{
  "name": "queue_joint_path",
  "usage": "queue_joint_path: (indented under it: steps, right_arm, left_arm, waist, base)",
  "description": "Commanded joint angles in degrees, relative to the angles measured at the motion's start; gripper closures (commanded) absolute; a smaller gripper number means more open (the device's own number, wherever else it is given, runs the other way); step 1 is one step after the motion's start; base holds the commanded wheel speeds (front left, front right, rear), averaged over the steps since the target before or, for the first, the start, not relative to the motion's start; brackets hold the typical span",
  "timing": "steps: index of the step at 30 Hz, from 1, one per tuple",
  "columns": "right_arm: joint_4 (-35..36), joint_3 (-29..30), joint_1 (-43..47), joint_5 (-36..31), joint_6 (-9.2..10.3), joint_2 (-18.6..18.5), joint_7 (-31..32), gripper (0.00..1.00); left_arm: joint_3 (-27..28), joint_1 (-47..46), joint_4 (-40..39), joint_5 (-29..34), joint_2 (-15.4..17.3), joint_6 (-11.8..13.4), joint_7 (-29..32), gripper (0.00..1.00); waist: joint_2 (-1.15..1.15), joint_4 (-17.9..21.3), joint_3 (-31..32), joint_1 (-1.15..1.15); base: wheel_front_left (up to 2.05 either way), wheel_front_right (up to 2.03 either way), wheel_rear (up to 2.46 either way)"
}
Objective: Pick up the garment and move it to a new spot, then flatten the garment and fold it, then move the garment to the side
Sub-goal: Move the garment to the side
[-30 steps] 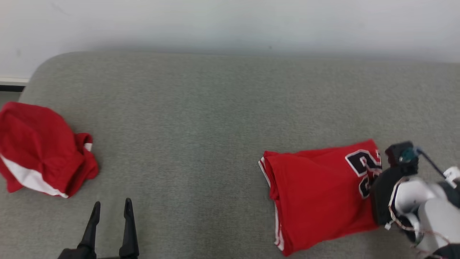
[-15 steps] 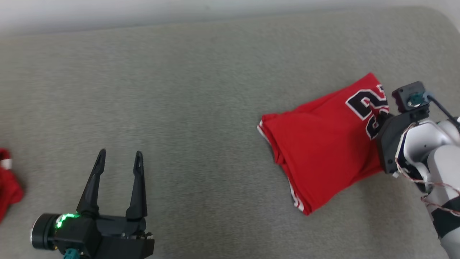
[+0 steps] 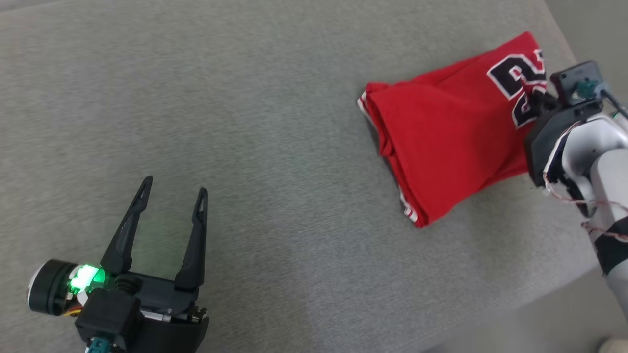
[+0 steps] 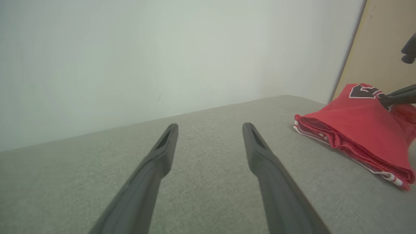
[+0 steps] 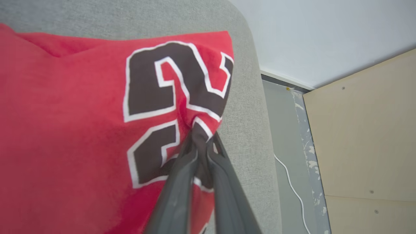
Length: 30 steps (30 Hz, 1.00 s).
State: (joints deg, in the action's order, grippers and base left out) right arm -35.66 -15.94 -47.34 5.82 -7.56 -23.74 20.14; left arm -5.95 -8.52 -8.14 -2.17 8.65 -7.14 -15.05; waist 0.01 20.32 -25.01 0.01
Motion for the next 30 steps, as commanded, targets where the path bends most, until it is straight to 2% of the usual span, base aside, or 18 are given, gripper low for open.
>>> queue_joint_path:
  steps: [1, 5, 11, 18, 24, 25, 26, 27, 30]
  right_arm:
    - [-0.66, 0.16, -1.40, -0.77, 0.16, -0.27, -1.33, 1.00]
    - [-5.56, 2.03, -5.21, -2.85, 0.16, -1.07, -7.22, 1.00]
    - [-10.73, 5.10, -8.47, -5.76, 0.16, -1.79, -14.02, 1.00]
    - [-14.65, 8.36, -10.78, -10.65, 0.16, -1.46, -20.03, 1.00]
    - [-16.37, 12.98, -11.46, -15.89, 0.16, -0.69, -22.76, 1.00]
    - [-16.59, 13.84, -11.09, -16.70, 0.16, -0.51, -23.15, 0.83]
    - [-16.41, 14.87, -10.82, -17.32, 0.16, -0.23, -23.95, 0.04]
    - [-16.26, 15.97, -10.56, -18.20, 0.16, 0.00, -24.53, 0.00]
    - [-16.14, 17.59, -9.83, -19.80, 0.16, 0.87, -25.21, 0.00]
  left_arm:
    - [-0.22, -0.90, -0.70, 0.51, 0.86, -0.29, -0.14, 0.00]
    - [-2.17, -0.73, -3.28, 1.57, 2.54, -0.37, -0.14, 0.00]
    - [-4.07, -1.06, -4.37, 1.84, 4.00, -0.42, -0.14, 0.00]
    - [-4.36, -0.70, -4.40, 1.88, 5.01, -0.14, -0.13, 0.00]
    - [-4.76, -0.87, -4.17, 2.01, 5.30, 0.00, -0.09, 0.00]
    - [-4.83, -0.91, -4.11, 1.98, 5.30, 0.07, -0.09, 0.00]
    - [-4.88, -0.94, -4.06, 1.92, 5.30, 0.13, -0.09, 0.00]
    - [-4.94, -0.99, -3.99, 1.83, 5.29, 0.18, -0.09, 0.00]
    - [-5.01, -1.08, -3.80, 1.56, 5.24, 0.31, -0.09, 0.00]
  waist:
    - [-0.01, 5.43, -4.82, -0.01]
    - [-0.01, 7.10, -6.80, -0.01]
    - [-0.01, 7.21, -8.67, -0.01]
    - [-0.01, 7.29, -10.18, -0.01]
    - [-0.01, 7.23, -10.71, -0.01]
    - [-0.01, 7.19, -10.71, -0.01]
    - [-0.01, 7.13, -10.67, -0.01]
    - [-0.01, 7.06, -10.61, -0.01]
    - [-0.01, 6.90, -10.34, -0.01]
  base:
    - [0.00, 0.00, 0.00]
    - [0.00, 0.00, 0.00]
    - [0.00, 0.00, 0.00]
    - [0.00, 0.00, 0.00]
    - [0.00, 0.00, 0.00]
    - [0.00, 0.00, 0.00]
    - [0.00, 0.00, 0.00]
    - [0.00, 0.00, 0.00]
    - [0.00, 0.00, 0.00]
